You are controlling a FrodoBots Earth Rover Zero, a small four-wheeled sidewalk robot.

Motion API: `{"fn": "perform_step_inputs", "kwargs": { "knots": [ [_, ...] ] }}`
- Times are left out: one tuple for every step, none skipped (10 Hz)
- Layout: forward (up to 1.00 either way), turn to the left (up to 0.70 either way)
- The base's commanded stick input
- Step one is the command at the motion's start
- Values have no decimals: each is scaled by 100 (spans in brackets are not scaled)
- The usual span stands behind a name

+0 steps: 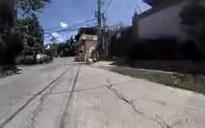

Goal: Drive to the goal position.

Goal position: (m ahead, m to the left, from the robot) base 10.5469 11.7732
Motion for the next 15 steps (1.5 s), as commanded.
{"fn": "perform_step_inputs", "kwargs": {
  "knots": [
    [100, 2],
    [100, 0],
    [100, 0],
    [100, 0],
    [100, 0],
    [100, 0],
    [100, 0],
    [100, 0],
    [100, 0],
    [100, 0],
    [100, 0],
    [100, 0],
    [100, 0],
    [100, 0],
    [100, 0]
  ]
}}
